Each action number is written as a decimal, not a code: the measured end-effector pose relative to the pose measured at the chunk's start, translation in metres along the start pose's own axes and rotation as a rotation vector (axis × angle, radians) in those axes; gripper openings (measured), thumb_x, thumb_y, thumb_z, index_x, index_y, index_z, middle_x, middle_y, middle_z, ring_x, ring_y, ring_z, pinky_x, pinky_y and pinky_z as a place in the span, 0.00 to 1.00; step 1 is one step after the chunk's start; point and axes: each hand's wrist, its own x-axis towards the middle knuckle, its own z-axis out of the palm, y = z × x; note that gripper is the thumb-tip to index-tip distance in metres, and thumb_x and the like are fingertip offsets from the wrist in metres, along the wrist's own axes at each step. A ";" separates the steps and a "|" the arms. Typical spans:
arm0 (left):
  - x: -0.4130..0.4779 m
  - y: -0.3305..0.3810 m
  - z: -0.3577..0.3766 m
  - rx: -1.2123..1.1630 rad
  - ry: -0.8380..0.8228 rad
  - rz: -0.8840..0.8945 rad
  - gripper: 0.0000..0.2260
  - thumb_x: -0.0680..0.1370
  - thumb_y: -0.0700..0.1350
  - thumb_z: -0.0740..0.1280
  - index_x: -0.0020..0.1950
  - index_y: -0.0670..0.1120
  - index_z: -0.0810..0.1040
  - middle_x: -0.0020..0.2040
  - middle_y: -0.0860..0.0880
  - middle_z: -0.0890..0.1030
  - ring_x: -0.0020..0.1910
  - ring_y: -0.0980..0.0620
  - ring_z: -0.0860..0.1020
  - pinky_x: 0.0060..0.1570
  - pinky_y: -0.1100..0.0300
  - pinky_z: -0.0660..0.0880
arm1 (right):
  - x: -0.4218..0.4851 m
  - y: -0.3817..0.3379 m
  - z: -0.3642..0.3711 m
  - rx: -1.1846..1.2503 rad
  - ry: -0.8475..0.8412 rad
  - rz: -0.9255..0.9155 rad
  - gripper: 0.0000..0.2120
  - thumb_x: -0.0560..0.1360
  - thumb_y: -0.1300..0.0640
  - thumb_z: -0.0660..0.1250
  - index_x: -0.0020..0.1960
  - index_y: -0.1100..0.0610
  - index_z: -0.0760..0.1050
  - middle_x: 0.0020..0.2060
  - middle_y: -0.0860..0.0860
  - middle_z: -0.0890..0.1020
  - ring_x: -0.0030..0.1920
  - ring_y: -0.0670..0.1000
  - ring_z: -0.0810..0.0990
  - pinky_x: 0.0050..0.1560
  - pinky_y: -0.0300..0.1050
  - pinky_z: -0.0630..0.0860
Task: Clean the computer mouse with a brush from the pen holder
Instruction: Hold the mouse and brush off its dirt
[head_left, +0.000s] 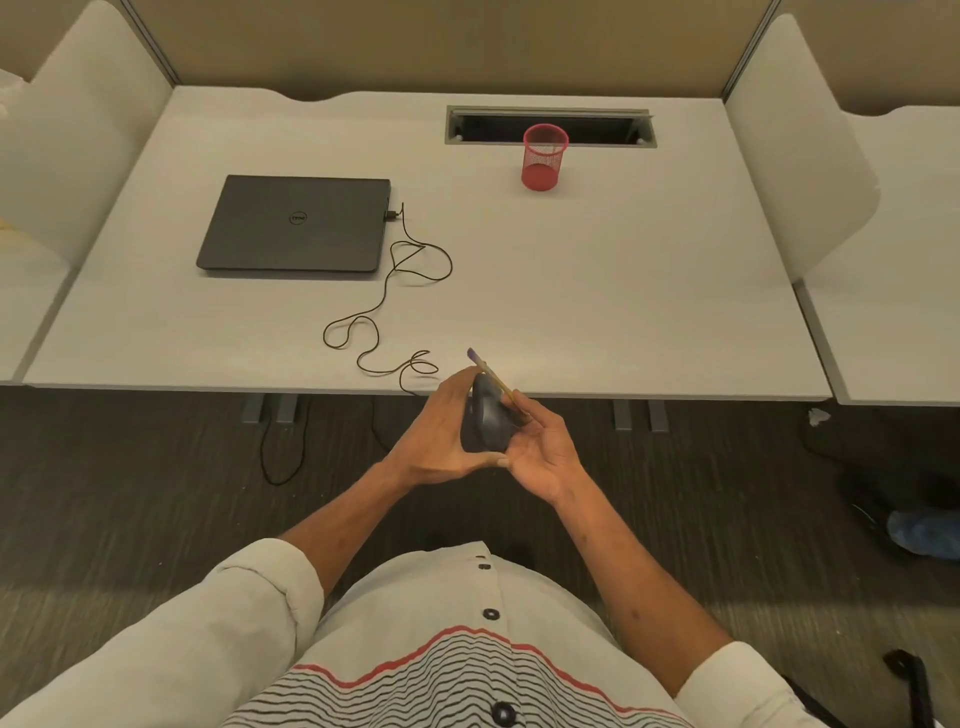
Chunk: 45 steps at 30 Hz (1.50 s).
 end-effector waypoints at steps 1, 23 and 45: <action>-0.001 -0.001 0.000 0.001 -0.001 -0.002 0.56 0.71 0.58 0.84 0.87 0.47 0.53 0.83 0.48 0.63 0.80 0.51 0.66 0.83 0.50 0.65 | 0.000 0.000 0.000 0.010 -0.008 0.011 0.13 0.78 0.54 0.78 0.59 0.61 0.84 0.64 0.60 0.84 0.69 0.63 0.81 0.63 0.63 0.81; 0.007 0.005 -0.009 0.171 0.073 0.085 0.56 0.71 0.69 0.79 0.86 0.46 0.54 0.85 0.47 0.61 0.83 0.48 0.63 0.85 0.49 0.61 | -0.008 -0.020 -0.012 -0.230 0.213 -0.352 0.15 0.84 0.53 0.71 0.64 0.63 0.84 0.58 0.57 0.89 0.61 0.56 0.88 0.66 0.60 0.80; 0.009 -0.011 -0.010 0.261 -0.031 -0.103 0.58 0.72 0.71 0.75 0.89 0.49 0.46 0.90 0.48 0.45 0.89 0.45 0.45 0.88 0.43 0.47 | -0.015 -0.044 0.006 -1.547 0.330 -0.965 0.12 0.83 0.33 0.61 0.49 0.40 0.73 0.37 0.37 0.82 0.39 0.42 0.83 0.43 0.38 0.81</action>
